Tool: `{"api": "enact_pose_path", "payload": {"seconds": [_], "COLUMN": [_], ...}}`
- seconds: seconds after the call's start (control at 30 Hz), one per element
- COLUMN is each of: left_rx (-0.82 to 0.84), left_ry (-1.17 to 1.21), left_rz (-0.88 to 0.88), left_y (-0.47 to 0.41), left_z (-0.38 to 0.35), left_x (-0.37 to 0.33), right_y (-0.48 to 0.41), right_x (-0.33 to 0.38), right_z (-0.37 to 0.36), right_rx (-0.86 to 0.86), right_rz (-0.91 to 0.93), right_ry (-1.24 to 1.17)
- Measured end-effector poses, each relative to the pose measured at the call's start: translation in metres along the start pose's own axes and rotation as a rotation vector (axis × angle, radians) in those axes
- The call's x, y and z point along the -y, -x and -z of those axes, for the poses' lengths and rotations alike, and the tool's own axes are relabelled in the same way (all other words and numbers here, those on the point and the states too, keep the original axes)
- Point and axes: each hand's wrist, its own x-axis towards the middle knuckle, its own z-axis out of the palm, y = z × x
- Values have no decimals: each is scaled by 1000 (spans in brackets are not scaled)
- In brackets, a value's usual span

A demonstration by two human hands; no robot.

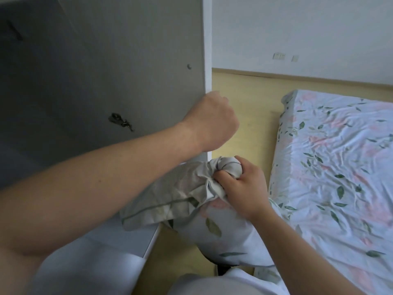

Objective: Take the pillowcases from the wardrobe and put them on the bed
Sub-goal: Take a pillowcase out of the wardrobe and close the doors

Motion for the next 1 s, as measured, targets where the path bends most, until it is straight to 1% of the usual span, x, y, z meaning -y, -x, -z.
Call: {"api": "enact_pose_path", "payload": {"seconds": [0.03, 0.1, 0.17, 0.27, 0.43, 0.5, 0.57, 0.67, 0.87, 1.0], "left_rx": [34, 168, 271, 353, 472, 517, 539, 552, 456, 431], "left_ry": [19, 82, 138, 207, 209, 142, 41, -40, -131, -175], "left_rz": [29, 96, 176, 313, 421, 439, 449, 470, 457, 461], "left_y": [7, 23, 41, 77, 149, 181, 211, 243, 275, 288], "left_z": [4, 5, 2, -20, -61, -79, -96, -117, -152, -169], "left_x": [-2, -8, -12, -11, 3, 12, 24, 41, 59, 70], "right_y": [2, 6, 12, 24, 41, 47, 50, 52, 50, 44], "right_x": [1, 5, 10, 20, 37, 44, 52, 63, 83, 90], "right_z": [-3, -13, -25, -50, -96, -114, -131, -150, -179, -187], "right_rx": [14, 56, 133, 265, 449, 488, 527, 560, 590, 596], "right_rz": [0, 4, 37, 118, 199, 214, 212, 213, 242, 249], "right_ry": [-12, -23, -14, 23, 22, 3, -7, -26, -59, -69]}}
